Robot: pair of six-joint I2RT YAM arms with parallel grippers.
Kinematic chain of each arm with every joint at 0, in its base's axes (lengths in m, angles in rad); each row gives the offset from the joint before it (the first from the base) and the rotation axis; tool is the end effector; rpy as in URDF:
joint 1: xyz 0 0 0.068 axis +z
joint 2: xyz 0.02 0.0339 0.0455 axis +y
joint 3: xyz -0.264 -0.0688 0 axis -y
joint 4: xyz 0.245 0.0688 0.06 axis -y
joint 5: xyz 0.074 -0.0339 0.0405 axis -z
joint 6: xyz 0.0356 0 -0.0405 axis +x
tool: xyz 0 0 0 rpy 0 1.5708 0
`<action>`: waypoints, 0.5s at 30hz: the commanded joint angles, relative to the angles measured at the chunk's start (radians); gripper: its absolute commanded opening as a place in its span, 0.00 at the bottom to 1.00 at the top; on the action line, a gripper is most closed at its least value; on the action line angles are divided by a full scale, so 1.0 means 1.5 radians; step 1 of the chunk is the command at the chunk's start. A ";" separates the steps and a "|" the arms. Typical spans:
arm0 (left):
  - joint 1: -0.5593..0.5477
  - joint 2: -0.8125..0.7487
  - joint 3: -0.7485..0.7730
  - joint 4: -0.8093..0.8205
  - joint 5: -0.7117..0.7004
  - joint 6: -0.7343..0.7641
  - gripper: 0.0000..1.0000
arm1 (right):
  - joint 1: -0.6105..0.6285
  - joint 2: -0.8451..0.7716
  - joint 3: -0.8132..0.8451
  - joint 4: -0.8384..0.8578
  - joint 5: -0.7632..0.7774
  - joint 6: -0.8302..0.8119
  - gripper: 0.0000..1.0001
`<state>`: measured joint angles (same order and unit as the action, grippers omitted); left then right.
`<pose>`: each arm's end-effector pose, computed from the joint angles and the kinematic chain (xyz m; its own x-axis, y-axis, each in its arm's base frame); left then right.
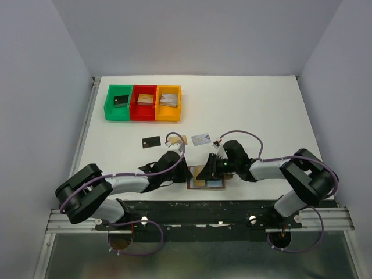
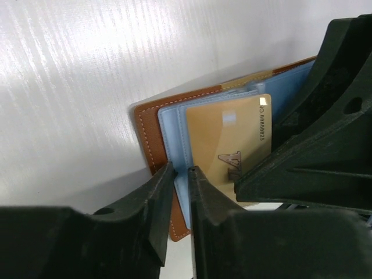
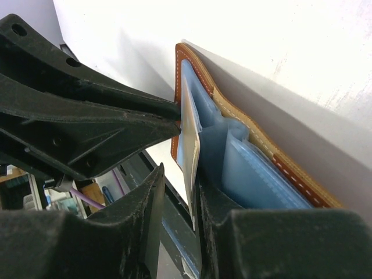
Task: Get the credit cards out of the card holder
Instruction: Remove the credit card from the card holder.
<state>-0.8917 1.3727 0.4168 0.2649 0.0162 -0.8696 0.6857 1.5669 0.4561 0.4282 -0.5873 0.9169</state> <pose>0.1521 -0.1893 0.1370 -0.8587 -0.1525 -0.4893 0.2011 0.7778 -0.5955 0.1902 0.1811 0.1192 -0.9795 0.0523 -0.1945 -0.1355 0.5433 0.8285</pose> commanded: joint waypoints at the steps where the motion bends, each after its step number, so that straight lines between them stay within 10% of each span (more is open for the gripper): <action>1: -0.005 0.006 -0.023 -0.090 0.000 0.007 0.27 | 0.003 -0.024 0.018 -0.037 0.014 -0.025 0.33; 15: -0.006 0.023 -0.032 -0.092 -0.006 -0.004 0.00 | 0.003 -0.060 0.011 -0.076 0.033 -0.033 0.32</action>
<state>-0.8925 1.3720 0.4110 0.2615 0.0162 -0.8871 0.6857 1.5089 0.4572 0.3420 -0.5659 0.8875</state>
